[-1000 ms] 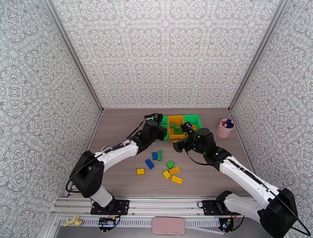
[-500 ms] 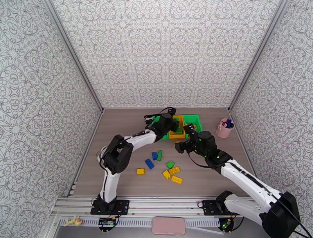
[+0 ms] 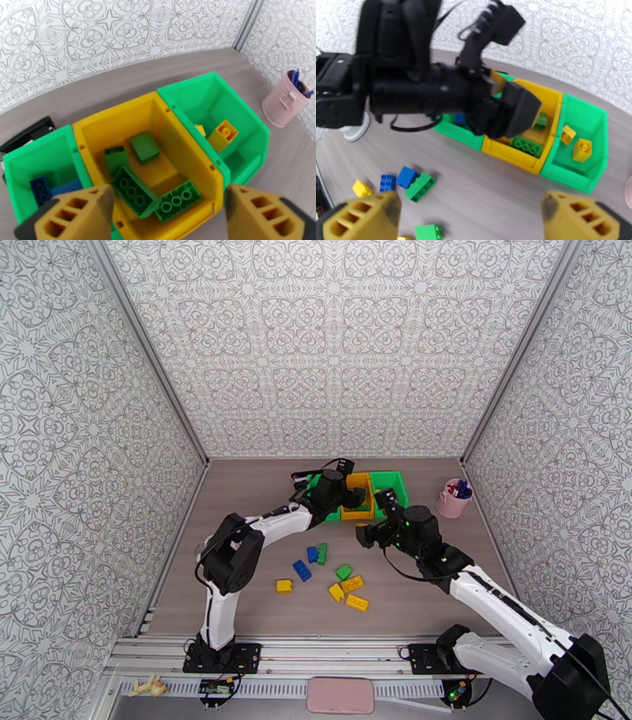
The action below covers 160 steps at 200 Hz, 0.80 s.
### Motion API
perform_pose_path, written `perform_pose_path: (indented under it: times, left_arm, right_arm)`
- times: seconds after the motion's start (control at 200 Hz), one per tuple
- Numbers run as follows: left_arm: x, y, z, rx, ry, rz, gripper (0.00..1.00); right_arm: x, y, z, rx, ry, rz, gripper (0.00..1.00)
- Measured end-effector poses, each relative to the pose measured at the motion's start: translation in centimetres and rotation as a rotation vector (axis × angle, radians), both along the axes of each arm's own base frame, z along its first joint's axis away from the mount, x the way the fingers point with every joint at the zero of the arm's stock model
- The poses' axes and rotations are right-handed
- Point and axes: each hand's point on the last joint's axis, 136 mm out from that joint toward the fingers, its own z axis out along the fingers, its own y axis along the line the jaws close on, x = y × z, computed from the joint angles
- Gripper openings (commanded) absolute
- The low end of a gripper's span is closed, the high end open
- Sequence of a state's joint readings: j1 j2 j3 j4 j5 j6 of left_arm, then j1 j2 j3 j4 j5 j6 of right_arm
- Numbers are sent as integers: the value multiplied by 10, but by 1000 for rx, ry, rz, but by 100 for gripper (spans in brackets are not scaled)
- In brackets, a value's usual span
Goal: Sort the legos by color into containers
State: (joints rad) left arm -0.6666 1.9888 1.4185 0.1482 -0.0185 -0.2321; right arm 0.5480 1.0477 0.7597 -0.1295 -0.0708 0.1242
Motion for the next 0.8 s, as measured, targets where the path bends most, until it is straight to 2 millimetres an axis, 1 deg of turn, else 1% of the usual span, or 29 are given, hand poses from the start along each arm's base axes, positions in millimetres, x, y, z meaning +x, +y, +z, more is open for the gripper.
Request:
perform_pose_path:
  times: [0.16,0.27,0.34,0.395,0.45,0.53,0.66,0.8]
  left_arm:
    - [-33,25,29,-12,-54,-13,99]
    - [-60,42,39,-14,-85,-42,100]
    - [-78,53,38,-2,-99,-68,100]
    - [-94,60,33,13,-103,-95,100]
    - [-110,67,27,27,-103,-128,99]
    - [-134,77,22,45,-109,-179,100]
    - [-172,93,27,56,-166,-266,100]
    - [-211,103,31,74,-244,-367,100]
  right_arm:
    - [0,0,-4,-7,11,1,97]
    - [-1,0,-21,-54,60,9,97]
    - [-3,0,-37,-90,110,17,97]
    - [-5,-1,-48,-115,147,21,97]
    - [-8,-1,-56,-132,178,26,97]
    - [-13,1,-63,-149,210,36,97]
    - [-21,10,-74,-172,256,57,97]
    - [-34,22,-96,-210,331,75,97]
